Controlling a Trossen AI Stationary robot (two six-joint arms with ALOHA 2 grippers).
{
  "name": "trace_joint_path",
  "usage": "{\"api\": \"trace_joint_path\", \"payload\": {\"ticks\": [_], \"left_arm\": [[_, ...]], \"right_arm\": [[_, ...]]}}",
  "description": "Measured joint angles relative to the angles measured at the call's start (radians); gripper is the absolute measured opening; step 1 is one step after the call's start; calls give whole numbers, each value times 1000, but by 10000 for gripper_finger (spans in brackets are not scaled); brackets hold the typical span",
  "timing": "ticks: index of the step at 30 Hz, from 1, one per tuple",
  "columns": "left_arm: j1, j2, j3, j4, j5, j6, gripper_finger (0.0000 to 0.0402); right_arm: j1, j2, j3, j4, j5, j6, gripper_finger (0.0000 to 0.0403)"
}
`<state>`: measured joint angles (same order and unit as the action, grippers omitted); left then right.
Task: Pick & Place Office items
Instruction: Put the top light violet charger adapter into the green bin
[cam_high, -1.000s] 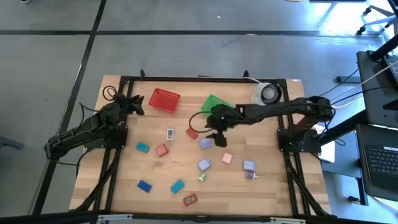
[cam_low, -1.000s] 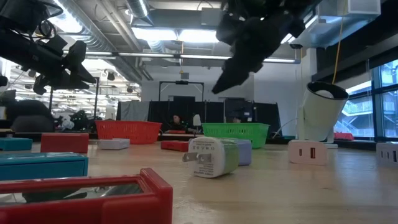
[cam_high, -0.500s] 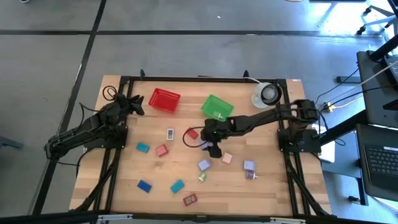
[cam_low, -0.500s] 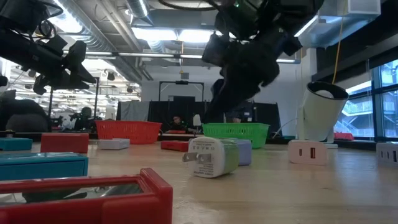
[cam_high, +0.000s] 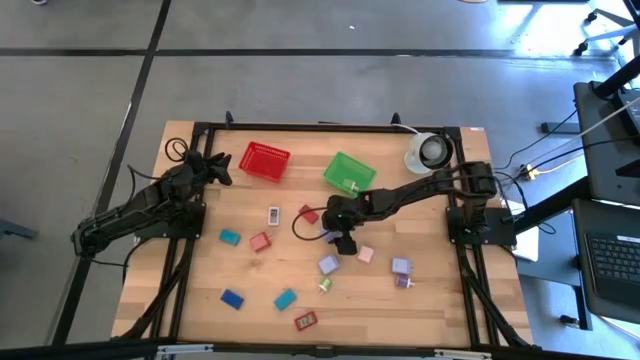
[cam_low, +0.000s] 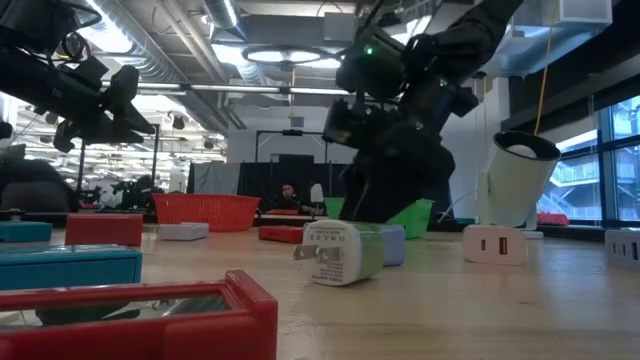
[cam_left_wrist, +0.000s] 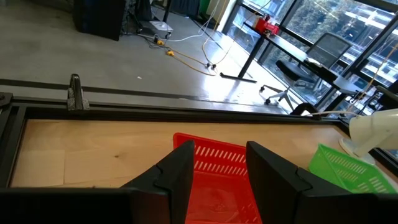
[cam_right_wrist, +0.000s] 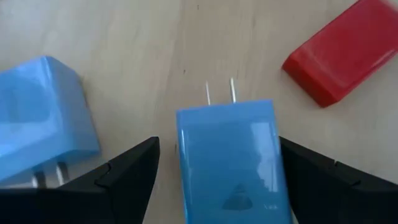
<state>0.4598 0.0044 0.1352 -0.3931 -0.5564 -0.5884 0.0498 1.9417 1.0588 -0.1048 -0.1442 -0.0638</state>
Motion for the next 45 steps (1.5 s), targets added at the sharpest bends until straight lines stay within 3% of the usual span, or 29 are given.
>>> {"api": "trace_joint_path", "payload": {"ticks": [5, 13, 25, 35, 45], "left_arm": [[0, 0, 0, 0, 0, 0, 141], [0, 0, 0, 0, 0, 0, 141], [0, 0, 0, 0, 0, 0, 141], [0, 0, 0, 0, 0, 0, 141], [0, 0, 0, 0, 0, 0, 141]], "right_arm": [[0, 3, 0, 1, 27, 0, 290], [2, 3, 0, 1, 44, 4, 210], [4, -13, -1, -12, 144, 168, 210], [-61, -159, -2, 0, 194, 294, 210], [-102, -291, -1, 152, 380, 447, 210]]}}
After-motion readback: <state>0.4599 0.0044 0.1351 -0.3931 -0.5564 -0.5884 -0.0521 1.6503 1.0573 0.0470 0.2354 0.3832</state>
